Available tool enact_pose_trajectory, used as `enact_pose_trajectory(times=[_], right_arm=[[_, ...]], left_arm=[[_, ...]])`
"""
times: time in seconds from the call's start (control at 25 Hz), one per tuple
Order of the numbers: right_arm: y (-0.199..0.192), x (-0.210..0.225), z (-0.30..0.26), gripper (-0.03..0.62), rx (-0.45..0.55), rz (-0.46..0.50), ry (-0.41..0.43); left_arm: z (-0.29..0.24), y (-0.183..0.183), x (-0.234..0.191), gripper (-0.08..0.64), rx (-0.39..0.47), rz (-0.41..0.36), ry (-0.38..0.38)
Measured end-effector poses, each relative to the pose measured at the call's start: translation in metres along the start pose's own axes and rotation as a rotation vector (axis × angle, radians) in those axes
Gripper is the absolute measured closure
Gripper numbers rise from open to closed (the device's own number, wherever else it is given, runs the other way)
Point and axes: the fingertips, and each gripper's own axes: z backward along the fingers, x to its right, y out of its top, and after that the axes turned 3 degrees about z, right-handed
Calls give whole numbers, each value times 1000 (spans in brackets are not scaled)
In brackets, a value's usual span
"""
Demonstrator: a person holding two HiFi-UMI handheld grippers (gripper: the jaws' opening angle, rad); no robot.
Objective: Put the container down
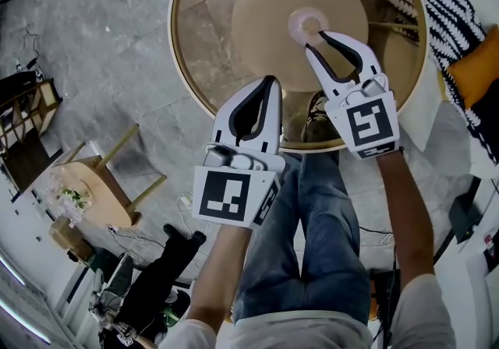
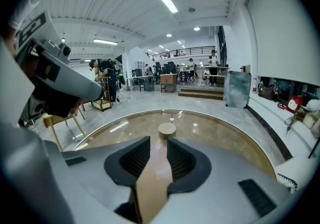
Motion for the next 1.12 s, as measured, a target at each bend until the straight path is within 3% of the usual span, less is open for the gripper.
enact_pose_trajectory(times=[0.44, 0.8, 1.12], right_arm=[[10, -1, 16, 541, 18, -37, -10], [27, 4, 34, 563, 46, -112, -40], [40, 1, 46, 574, 56, -114, -35]], left_arm=[[8, 6, 4, 542, 4, -8, -6], [16, 19, 14, 542, 23, -7, -17], [22, 33, 19, 543, 44, -10, -25]])
